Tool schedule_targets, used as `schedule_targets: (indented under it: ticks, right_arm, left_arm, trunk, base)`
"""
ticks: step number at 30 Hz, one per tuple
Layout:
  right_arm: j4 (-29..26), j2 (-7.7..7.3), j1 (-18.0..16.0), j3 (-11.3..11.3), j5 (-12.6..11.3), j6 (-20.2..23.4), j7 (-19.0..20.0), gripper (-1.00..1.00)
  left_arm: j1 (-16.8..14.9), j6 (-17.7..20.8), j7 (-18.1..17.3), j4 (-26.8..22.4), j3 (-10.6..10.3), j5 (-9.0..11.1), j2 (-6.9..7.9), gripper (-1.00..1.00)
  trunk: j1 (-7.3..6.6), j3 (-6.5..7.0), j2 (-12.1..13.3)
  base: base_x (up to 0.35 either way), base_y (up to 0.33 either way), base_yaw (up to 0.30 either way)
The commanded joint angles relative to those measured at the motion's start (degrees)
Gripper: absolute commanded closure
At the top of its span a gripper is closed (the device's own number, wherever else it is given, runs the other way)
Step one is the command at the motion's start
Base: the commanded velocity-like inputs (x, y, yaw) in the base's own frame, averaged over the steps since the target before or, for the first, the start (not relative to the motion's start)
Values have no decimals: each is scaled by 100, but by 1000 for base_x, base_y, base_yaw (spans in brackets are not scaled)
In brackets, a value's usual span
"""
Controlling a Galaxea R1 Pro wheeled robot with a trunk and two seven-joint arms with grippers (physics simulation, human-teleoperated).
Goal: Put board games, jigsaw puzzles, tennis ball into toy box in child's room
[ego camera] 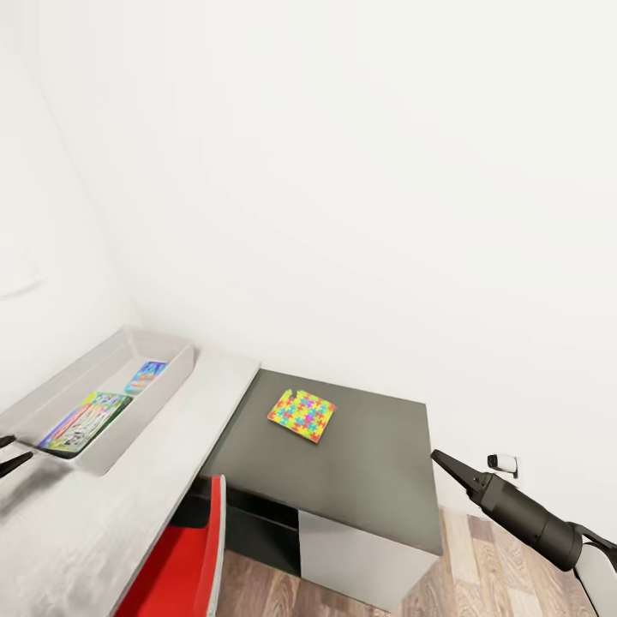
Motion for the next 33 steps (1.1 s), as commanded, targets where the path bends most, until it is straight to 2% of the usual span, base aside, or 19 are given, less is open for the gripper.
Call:
schedule_targets:
  ticks: [1,13,22,33]
  right_arm:
    - [-1,-1,-4,-3,-20,33,3,-100]
    - [-1,-2,-4,-3,-18,28,3,-100]
    - [-1,2,-4,-3,-12,25,3,-100]
    - [-1,6,-4,-3,-12,22,3,-100]
  left_arm:
    - [-6,61,-25,0,0,-9,1,-100]
    - [-6,61,-25,0,0,-9,1,-100]
    - [-6,53,-25,-7,-1,-9,1,-100]
    - [-6,44,-25,-9,-4,-9,-2,-100]
  trunk:
    - [0,-3,-12]
    - [0,103,-12]
    - [0,175,-12]
    - [0,261,-12]
  base:
    - [-323,0,120]
    - [-328,-5,150]
    - [-285,-152,188]
    - [-86,-90,193]
